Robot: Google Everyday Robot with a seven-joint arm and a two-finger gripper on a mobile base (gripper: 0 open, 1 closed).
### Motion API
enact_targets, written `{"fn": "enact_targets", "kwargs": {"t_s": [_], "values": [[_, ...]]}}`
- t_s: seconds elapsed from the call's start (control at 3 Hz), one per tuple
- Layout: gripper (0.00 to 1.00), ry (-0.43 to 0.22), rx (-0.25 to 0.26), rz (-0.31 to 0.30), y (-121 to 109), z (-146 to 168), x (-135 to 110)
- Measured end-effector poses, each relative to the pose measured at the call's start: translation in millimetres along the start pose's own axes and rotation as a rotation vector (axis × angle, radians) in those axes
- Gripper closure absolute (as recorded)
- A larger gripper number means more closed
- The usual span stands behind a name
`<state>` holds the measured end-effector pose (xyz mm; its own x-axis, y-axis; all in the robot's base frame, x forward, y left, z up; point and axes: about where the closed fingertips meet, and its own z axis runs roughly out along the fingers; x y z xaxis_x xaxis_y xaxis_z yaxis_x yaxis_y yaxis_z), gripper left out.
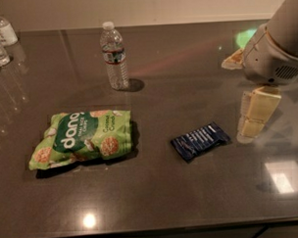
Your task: Pick rxbar blueberry
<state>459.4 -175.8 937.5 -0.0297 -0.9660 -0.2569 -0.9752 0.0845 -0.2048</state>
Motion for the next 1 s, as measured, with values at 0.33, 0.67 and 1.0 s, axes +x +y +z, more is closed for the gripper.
{"fn": "enact_targets", "kwargs": {"t_s": [0.33,0.67,1.0], "values": [[0.0,-0.037,-0.05,-0.06,6.2,27.5,-10.3],[0.0,-0.064,-0.1,-0.103,14.5,51.3,-15.4],[0.0,-0.081,-0.141,-0.131,21.1,71.4,-18.6]]}}
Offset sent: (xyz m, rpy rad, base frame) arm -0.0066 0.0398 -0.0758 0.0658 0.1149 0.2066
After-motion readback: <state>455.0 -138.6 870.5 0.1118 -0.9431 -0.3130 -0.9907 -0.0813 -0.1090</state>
